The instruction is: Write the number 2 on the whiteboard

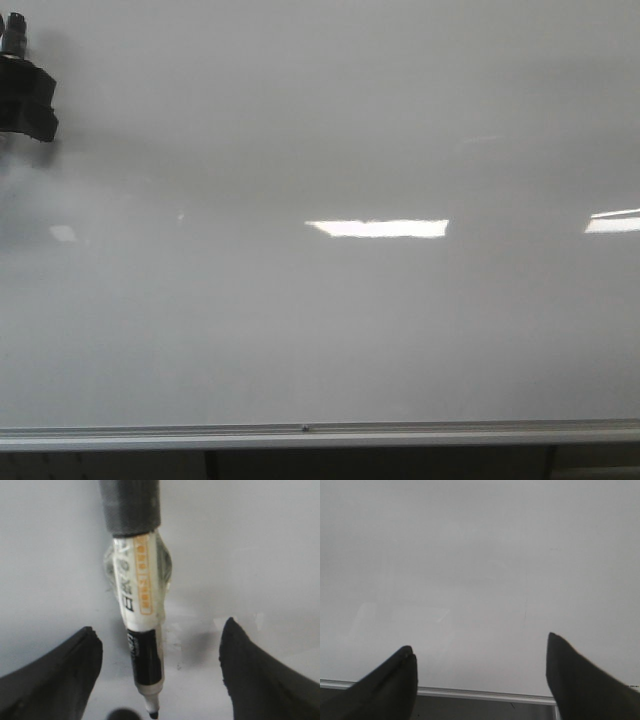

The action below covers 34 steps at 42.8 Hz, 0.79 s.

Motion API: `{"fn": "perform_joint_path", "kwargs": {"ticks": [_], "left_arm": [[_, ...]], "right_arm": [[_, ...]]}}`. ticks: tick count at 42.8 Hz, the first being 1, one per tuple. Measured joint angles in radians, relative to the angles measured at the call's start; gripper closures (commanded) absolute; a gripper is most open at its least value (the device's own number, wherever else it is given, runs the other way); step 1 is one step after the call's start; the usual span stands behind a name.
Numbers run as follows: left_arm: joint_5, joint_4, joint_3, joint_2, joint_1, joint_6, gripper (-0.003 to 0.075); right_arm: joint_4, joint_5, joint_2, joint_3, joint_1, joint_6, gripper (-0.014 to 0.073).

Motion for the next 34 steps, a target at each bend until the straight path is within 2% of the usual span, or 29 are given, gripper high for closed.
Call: {"fn": "perform_joint_path", "kwargs": {"ticks": [8, 24, 29, 34], "left_arm": [[0.009, 0.0, -0.023, 0.032, 0.0, 0.0, 0.0374], [0.035, 0.0, -0.035, 0.037, 0.005, -0.004, 0.07], [0.061, 0.0, -0.037, 0.032, 0.005, -0.004, 0.074], [0.17, 0.02, -0.051, 0.004, 0.005, -0.004, 0.0741]], "right_arm": [[0.0, 0.0, 0.0, 0.0, 0.0, 0.0, 0.0034], [0.0, -0.002, 0.0, 0.0, 0.0, 0.0, 0.0034], [0.0, -0.02, 0.0, 0.0, 0.0, 0.0, 0.0034], [0.0, -0.021, 0.0, 0.0, 0.0, 0.0, 0.0034]]}}
